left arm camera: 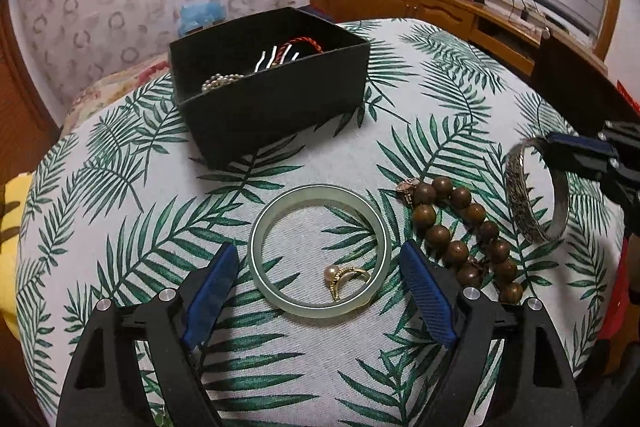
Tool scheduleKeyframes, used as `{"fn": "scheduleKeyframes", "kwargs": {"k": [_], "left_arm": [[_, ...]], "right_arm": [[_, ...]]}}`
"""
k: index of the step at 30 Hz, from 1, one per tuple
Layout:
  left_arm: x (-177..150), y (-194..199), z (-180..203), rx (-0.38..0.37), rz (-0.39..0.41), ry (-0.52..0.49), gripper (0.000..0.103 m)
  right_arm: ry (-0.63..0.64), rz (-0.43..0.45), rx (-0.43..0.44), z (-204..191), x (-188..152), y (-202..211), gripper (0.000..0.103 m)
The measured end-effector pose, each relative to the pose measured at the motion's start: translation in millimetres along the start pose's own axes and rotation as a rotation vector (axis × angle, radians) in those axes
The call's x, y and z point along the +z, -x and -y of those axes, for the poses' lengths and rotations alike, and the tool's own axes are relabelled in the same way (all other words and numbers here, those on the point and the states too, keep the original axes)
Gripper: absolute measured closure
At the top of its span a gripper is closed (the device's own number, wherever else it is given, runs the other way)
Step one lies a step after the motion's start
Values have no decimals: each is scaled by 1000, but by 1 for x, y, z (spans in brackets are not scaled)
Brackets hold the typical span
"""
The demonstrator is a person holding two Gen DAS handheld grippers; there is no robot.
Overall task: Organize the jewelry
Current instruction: 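Grasp the jade bangle with the left tool while the right tool lifts the bracelets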
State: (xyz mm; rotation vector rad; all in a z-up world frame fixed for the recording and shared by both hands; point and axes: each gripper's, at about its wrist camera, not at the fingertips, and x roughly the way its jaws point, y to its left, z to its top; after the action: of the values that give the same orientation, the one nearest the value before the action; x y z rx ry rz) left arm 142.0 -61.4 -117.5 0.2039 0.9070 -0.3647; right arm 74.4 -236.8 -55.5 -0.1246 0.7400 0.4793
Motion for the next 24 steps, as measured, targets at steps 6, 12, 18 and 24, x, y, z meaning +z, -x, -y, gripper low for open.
{"fn": "scheduleKeyframes", "kwargs": {"k": [6,12,18,24], "left_arm": [[0,5,1,17,23,-14,34],[3,18,-4,21,65,18,34],[11,36,-11,23,117,47,34],[21,47,-20,12,169,85,34]], "right_arm": [[3,-6,5,0,1,-6,98],[11,4,1,0,7,-5,98],[35,25,-3,2,27,-9,98],[85,41,-3,2,53,-21,98]]}}
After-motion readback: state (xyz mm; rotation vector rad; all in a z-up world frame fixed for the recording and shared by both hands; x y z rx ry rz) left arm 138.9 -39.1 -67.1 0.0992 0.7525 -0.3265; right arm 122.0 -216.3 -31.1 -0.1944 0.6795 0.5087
